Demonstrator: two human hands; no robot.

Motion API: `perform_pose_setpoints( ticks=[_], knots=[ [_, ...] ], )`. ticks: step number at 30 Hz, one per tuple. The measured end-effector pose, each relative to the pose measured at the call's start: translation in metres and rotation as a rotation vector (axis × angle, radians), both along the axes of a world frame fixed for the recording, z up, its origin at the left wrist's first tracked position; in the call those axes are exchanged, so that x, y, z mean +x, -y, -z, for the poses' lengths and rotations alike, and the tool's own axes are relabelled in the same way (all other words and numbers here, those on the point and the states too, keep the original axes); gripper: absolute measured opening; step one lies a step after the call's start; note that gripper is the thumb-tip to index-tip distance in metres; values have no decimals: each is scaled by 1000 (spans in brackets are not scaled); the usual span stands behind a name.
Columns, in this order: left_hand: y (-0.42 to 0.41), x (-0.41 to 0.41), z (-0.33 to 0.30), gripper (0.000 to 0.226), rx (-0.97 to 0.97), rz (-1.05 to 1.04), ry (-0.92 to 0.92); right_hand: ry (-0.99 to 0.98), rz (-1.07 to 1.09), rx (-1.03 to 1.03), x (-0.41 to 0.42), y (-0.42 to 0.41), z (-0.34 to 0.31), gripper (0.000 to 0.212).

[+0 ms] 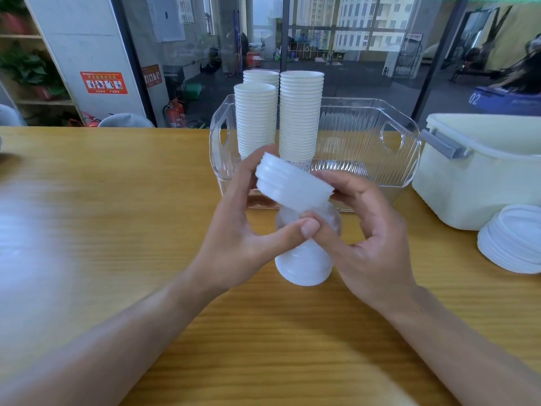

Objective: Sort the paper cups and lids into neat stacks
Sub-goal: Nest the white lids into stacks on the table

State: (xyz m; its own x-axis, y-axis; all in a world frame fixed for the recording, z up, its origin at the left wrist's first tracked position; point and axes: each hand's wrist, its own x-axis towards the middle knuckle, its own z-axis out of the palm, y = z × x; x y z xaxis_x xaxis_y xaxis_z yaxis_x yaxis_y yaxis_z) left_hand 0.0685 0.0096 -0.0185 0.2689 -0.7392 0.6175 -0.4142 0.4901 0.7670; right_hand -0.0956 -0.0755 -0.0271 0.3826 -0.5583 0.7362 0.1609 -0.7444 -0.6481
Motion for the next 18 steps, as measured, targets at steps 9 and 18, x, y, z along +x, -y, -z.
perform_pose_setpoints(
  ticks=[9, 18],
  knots=[
    [1, -13, -2, 92, -86, -78, 90, 51, -13, 36, 2, -6, -3, 33],
    [3, 8, -3, 66, 68, -87, 20, -10, -70, 107, -6, 11, 5, 59]
  ],
)
